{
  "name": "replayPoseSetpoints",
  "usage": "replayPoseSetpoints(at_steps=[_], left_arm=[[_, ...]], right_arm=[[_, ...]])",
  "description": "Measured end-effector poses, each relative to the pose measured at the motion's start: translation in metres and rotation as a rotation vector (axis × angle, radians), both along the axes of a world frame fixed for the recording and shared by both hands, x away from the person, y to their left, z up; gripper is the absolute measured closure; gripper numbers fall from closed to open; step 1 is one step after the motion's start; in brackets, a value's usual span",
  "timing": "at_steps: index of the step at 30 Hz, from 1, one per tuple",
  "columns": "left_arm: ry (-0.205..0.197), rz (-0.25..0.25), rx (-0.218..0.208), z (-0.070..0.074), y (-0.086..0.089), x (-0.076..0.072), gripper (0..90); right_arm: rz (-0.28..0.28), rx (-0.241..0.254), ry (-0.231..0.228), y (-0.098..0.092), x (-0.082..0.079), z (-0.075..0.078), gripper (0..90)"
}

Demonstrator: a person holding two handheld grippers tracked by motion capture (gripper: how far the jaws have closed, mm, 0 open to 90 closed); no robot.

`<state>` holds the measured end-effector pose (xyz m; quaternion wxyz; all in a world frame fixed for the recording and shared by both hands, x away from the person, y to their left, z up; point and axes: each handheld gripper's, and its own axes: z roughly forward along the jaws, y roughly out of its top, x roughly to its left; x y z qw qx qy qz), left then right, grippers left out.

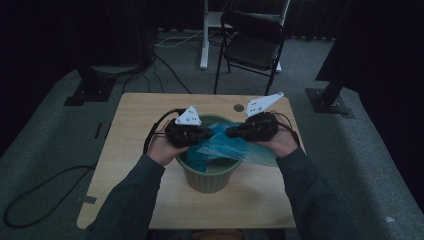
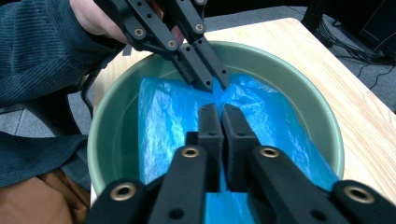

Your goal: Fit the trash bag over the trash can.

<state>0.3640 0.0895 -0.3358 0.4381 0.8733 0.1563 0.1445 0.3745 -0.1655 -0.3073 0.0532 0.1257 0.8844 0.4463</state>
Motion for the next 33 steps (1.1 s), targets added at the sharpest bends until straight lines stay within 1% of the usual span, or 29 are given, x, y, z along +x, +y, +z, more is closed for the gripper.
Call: replayPoseSetpoints(at_steps=[4,10,14,18,20,21,25,26,27,29,33], left_arm=[[-0.008,0.007,-0.009,-0.001,0.004,-0.002,88.8],[-0.008,0.023,-0.022,-0.005,0.011,-0.003,88.7],[-0.008,0.032,-0.024,-0.006,0.017,-0.004,88.4],[-0.004,0.044,-0.038,-0.006,0.022,-0.004,88.2],[-0.003,0.048,-0.043,-0.007,0.024,-0.004,88.2],[-0.004,0.049,-0.041,-0.007,0.025,-0.004,88.2],[0.000,0.054,-0.051,-0.007,0.028,-0.004,88.1],[0.002,0.055,-0.056,-0.007,0.029,-0.004,88.1],[0.002,0.054,-0.057,-0.007,0.029,-0.003,88.1],[0.000,0.056,-0.057,-0.007,0.029,-0.004,88.1],[-0.003,0.056,-0.056,-0.007,0.029,-0.004,88.1]], right_arm=[[-0.008,0.023,-0.009,-0.008,-0.001,0.004,82.2],[-0.046,0.054,-0.016,-0.023,-0.002,0.009,80.5],[-0.070,0.055,-0.015,-0.033,-0.003,0.008,82.8],[-0.095,0.045,0.000,-0.040,-0.002,0.000,83.2],[-0.098,0.036,0.007,-0.041,-0.002,-0.005,82.6],[-0.099,0.031,0.010,-0.040,-0.002,-0.007,80.9],[-0.100,0.009,0.001,-0.035,-0.002,-0.014,67.4],[-0.100,0.005,-0.002,-0.034,-0.001,-0.014,66.2],[-0.098,0.002,-0.002,-0.032,-0.001,-0.014,65.5],[-0.101,-0.005,-0.019,-0.028,0.000,-0.012,64.1],[-0.109,0.016,-0.036,-0.023,0.000,-0.005,66.5]])
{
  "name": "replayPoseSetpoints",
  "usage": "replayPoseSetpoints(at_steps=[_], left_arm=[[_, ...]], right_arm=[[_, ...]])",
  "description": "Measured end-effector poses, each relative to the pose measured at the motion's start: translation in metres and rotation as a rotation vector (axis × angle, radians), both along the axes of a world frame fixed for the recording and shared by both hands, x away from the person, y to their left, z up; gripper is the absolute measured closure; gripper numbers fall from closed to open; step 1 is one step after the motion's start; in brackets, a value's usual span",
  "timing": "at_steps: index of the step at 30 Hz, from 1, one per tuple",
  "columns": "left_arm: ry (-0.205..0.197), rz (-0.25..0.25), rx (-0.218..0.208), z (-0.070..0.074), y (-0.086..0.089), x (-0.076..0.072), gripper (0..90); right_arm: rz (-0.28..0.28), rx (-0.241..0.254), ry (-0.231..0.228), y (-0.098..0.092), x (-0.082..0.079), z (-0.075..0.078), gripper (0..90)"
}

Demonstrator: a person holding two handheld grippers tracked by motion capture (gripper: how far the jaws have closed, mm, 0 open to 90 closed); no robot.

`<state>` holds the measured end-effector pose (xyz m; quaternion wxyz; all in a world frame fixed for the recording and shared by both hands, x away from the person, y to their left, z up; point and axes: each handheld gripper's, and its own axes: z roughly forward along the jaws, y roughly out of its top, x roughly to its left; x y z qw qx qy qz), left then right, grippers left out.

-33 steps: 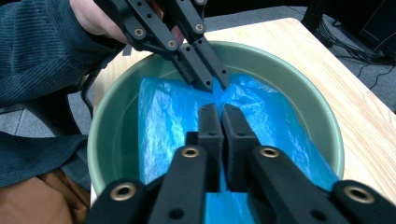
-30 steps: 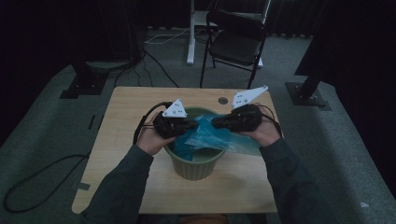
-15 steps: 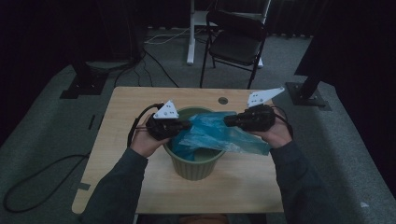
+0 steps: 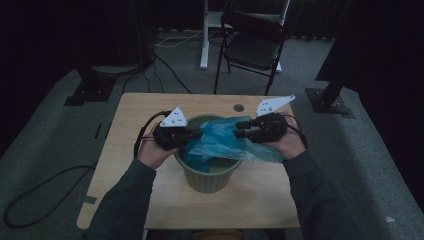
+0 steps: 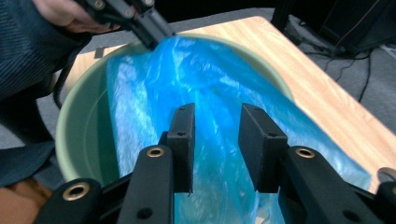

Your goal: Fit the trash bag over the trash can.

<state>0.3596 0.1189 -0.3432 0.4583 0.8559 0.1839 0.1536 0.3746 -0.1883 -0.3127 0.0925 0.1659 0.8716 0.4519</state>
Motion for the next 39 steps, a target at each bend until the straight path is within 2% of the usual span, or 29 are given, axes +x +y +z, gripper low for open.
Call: replayPoseSetpoints(at_steps=[5,11,16,27,33,34,39], left_arm=[[-0.006,0.000,0.001,0.000,0.001,-0.001,88.1],[-0.004,0.013,-0.005,-0.001,0.006,0.000,88.2],[-0.004,0.037,-0.017,-0.002,0.014,0.001,88.3],[-0.001,0.092,-0.027,-0.004,0.033,0.003,88.9],[0.007,0.130,-0.035,-0.007,0.049,0.003,88.9],[0.013,0.154,-0.046,-0.009,0.057,0.004,89.1],[0.027,0.188,-0.058,-0.012,0.068,0.007,89.1]], right_arm=[[-0.035,-0.022,-0.006,0.008,0.005,0.001,68.2],[-0.038,-0.036,0.005,0.015,0.009,-0.001,90.0],[-0.046,-0.052,0.012,0.008,0.009,0.000,90.0],[-0.080,-0.074,0.042,-0.020,0.001,-0.005,90.0],[-0.106,-0.083,0.056,-0.037,-0.002,-0.009,90.0],[-0.114,-0.086,0.059,-0.041,-0.003,-0.010,90.0],[-0.123,-0.098,0.063,-0.050,-0.005,-0.012,90.0]])
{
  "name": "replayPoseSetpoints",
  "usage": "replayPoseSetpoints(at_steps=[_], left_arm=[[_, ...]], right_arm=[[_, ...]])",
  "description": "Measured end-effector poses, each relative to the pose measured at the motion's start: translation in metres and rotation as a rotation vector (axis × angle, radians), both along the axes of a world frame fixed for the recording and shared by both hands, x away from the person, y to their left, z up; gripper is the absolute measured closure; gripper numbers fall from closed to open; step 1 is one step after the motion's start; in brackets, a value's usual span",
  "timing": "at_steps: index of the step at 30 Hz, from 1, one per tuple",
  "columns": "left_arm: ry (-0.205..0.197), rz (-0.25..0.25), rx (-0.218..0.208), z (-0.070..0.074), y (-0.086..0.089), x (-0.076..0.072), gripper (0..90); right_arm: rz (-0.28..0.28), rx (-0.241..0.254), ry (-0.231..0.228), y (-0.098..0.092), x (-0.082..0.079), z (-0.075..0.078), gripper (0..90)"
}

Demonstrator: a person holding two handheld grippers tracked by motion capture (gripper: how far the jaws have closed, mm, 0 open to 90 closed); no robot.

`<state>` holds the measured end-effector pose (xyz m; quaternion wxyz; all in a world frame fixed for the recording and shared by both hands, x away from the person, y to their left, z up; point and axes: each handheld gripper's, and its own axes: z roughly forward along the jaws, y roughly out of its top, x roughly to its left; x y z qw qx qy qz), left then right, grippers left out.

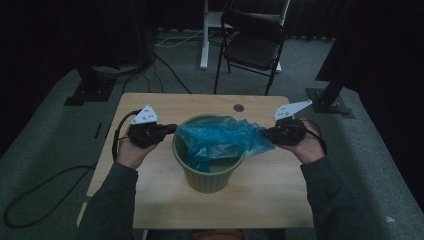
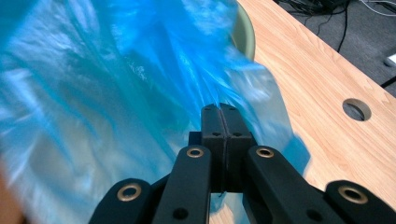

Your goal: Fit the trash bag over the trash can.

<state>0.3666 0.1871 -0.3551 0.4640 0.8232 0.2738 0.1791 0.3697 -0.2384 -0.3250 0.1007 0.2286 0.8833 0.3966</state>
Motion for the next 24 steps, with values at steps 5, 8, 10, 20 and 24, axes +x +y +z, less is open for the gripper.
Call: replayPoseSetpoints(at_steps=[5,8,10,20,24], left_arm=[[0.010,0.038,-0.009,-0.002,0.006,0.003,89.4],[0.008,0.040,-0.010,-0.003,0.007,0.002,88.8],[0.004,0.037,-0.016,-0.001,0.005,0.001,86.7],[-0.054,-0.077,-0.027,0.020,-0.016,-0.010,64.3],[-0.069,-0.099,-0.023,0.025,-0.026,-0.012,59.5]], right_arm=[[-0.021,-0.003,0.000,-0.008,-0.001,0.000,90.0],[-0.021,0.017,0.005,-0.013,-0.002,0.000,90.0],[-0.015,0.024,0.005,-0.014,-0.003,0.000,90.0],[0.021,0.037,0.006,0.002,-0.003,0.003,90.0],[0.026,0.039,0.008,0.007,-0.001,0.004,89.9]])
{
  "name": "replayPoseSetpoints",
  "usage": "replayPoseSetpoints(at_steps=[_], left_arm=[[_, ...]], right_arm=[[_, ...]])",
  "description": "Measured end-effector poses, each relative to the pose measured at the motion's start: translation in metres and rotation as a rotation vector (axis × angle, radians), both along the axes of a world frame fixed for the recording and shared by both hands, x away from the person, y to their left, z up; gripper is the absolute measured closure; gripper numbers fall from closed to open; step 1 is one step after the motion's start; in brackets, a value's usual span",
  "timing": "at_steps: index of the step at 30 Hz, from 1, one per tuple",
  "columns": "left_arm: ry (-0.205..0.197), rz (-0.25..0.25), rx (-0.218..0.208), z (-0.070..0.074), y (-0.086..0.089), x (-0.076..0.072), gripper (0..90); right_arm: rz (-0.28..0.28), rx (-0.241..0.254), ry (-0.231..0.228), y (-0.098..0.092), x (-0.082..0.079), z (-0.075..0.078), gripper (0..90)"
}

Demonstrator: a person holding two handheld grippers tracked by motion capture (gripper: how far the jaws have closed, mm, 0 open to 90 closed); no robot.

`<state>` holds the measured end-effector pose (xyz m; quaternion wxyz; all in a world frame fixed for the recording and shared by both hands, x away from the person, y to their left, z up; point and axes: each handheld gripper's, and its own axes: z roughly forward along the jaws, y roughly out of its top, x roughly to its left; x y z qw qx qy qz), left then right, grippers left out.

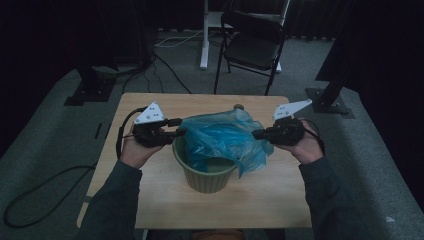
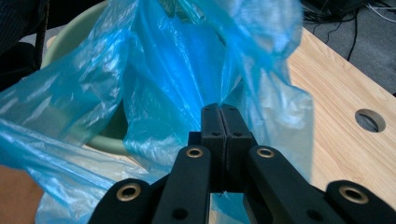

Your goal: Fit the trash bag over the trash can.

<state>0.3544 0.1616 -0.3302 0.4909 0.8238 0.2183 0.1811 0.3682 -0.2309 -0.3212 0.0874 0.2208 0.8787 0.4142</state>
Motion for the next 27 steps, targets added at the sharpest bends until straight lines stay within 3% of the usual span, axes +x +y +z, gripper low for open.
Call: replayPoseSetpoints(at_steps=[10,12,16,22,24,27], left_arm=[[-0.037,-0.101,-0.003,0.013,-0.039,-0.009,56.8],[-0.037,-0.101,-0.003,0.013,-0.039,-0.009,56.7],[-0.035,-0.208,0.079,0.009,-0.066,-0.018,52.5],[-0.013,-0.290,0.099,0.003,-0.080,-0.020,46.7],[-0.009,-0.296,0.104,0.002,-0.081,-0.021,43.8],[0.030,-0.313,0.126,-0.003,-0.086,-0.020,40.9]], right_arm=[[0.017,0.010,0.006,0.012,0.002,0.000,89.7],[0.019,0.010,0.004,0.012,0.002,0.001,89.7],[0.019,0.016,0.006,0.015,0.003,0.002,89.8],[0.026,0.017,0.007,0.017,0.004,0.002,89.7],[0.027,0.017,0.007,0.017,0.003,0.002,89.8],[0.025,0.021,0.008,0.016,0.004,0.002,89.7]])
